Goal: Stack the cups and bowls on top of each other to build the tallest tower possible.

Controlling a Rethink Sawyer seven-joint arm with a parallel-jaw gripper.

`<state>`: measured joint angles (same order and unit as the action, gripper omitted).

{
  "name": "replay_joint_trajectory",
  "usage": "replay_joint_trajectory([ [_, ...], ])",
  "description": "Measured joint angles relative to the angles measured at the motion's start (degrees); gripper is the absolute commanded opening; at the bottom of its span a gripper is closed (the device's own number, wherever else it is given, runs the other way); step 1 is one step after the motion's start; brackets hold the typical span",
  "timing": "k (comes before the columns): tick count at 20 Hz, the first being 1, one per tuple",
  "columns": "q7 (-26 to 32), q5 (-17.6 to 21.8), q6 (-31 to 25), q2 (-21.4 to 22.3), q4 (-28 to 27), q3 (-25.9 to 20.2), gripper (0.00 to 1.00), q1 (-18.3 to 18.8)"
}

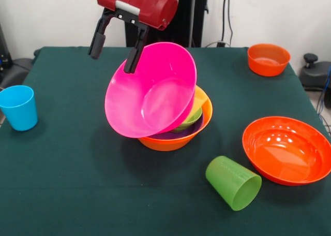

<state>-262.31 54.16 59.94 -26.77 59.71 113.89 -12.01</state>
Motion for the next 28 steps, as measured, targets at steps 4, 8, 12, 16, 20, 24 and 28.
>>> replay_joint_trajectory([
  [4, 0.0, 0.0, 0.0, 0.1, -0.3, -0.4, 1.0, 0.0],
  [8, 0.0, 0.0, 0.0, 0.3, -0.4, -0.6, 1.0, 0.0],
  [12, 0.0, 0.0, 0.0, 0.7, -0.4, -0.7, 1.0, -0.1],
  [16, 0.0, 0.0, 0.0, 1.1, -0.4, -0.7, 1.0, -0.4],
  [20, 0.0, 0.0, 0.0, 1.1, -0.4, -0.7, 1.0, -0.6],
  [24, 0.0, 0.0, 0.8, 1.4, -0.4, -1.3, 1.0, -1.3],
  [28, 0.0, 0.0, 2.3, 2.2, -0.4, -2.1, 1.0, -2.3],
])
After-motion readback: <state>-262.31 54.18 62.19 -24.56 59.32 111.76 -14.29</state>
